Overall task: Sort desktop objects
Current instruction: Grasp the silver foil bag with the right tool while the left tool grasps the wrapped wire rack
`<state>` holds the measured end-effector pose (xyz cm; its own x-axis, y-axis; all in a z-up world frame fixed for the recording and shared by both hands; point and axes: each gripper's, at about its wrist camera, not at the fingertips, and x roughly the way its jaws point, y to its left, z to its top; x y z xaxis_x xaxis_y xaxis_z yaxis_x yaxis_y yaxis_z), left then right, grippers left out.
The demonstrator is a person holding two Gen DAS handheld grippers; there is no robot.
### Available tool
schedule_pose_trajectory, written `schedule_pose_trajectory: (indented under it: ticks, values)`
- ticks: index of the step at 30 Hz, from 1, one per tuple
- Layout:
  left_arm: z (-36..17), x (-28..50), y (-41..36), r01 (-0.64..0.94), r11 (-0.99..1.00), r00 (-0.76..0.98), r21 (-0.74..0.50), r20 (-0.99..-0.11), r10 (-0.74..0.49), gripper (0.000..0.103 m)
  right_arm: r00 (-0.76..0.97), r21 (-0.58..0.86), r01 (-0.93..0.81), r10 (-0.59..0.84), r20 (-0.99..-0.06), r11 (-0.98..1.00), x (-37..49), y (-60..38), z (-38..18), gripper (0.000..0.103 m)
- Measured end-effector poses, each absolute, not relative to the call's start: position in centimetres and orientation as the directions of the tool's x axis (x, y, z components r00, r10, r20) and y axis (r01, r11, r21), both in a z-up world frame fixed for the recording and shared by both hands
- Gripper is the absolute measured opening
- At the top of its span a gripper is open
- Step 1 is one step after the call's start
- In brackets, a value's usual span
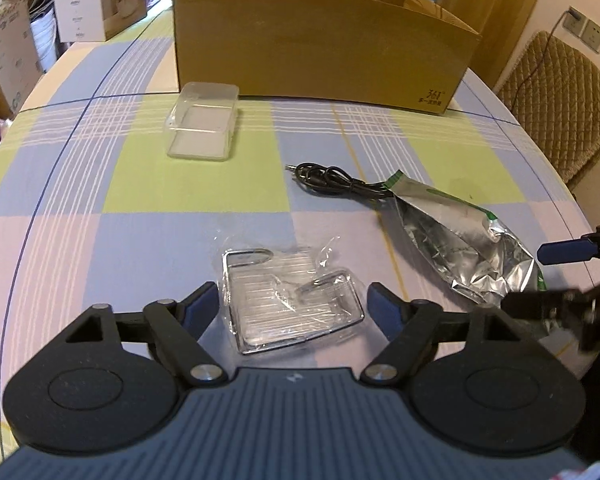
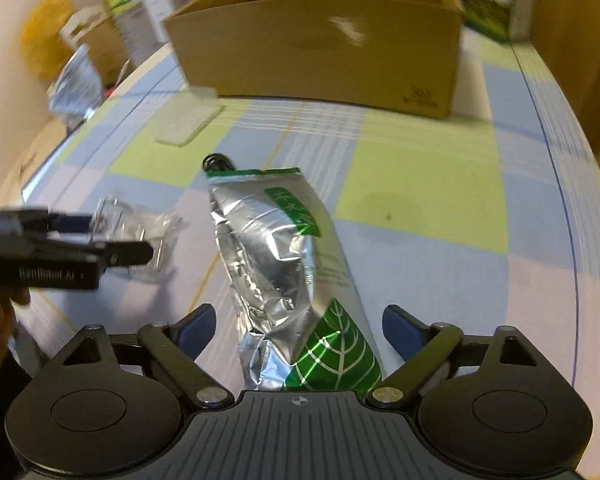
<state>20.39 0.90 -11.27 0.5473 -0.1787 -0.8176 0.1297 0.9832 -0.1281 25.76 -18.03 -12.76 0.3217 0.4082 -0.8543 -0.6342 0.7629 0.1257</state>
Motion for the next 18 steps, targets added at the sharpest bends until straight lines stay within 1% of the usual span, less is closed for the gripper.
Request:
schedule_pose_trajectory:
  ticks: [2, 4, 7, 9, 11, 12, 14, 18]
  values:
    - [-11.3, 20.3, 0.6, 0.127, 0.985, 0.549, -0.116, -0.819, -0.168, 0.083, 0.342, 0.080, -0.662, 0.395, -0.853, 0.745, 25.2, -17.6, -13.3, 0.090]
    - [-11.5, 20.1, 0.3, 0.123, 0.987, 0.554, -0.102, -0.818, -0.153, 0.086, 0.351, 0.064, -0.675, 0.396, -0.848, 0.735, 24.7, -17.8, -13.6, 0.090]
    - [-11.9, 20.1, 0.3, 0.086, 0.992, 0.563, -0.091, -0.817, -0.124, 0.087, 0.360, 0.063, -0.677, 0.404, -0.841, 0.733, 24.6, -18.0, -13.8, 0.090]
    - [-12.2, 20.1, 0.6, 0.056, 0.992, 0.568, -0.115, -0.814, -0.126, 0.087, 0.371, 0.052, -0.680, 0.403, -0.836, 0.732, 24.6, -17.9, -13.9, 0.090]
    - [-12.4, 20.2, 0.7, 0.043, 0.991, 0.569, -0.129, -0.812, -0.130, 0.085, 0.380, 0.035, -0.690, 0.403, -0.833, 0.723, 24.6, -17.8, -14.0, 0.090]
    - [-12.5, 20.3, 0.7, 0.044, 0.990, 0.568, -0.131, -0.812, -0.133, 0.083, 0.384, 0.025, -0.697, 0.403, -0.831, 0.717, 24.7, -17.6, -14.1, 0.090]
    - [-12.5, 20.3, 0.5, 0.056, 0.992, 0.577, -0.112, -0.807, -0.124, 0.073, 0.391, 0.004, -0.710, 0.399, -0.829, 0.704, 24.7, -17.3, -14.4, 0.090]
    - [-12.4, 20.3, 0.3, 0.067, 0.993, 0.580, -0.100, -0.806, -0.120, 0.071, 0.385, -0.009, -0.732, 0.402, -0.831, 0.681, 25.0, -16.6, -14.9, 0.090]
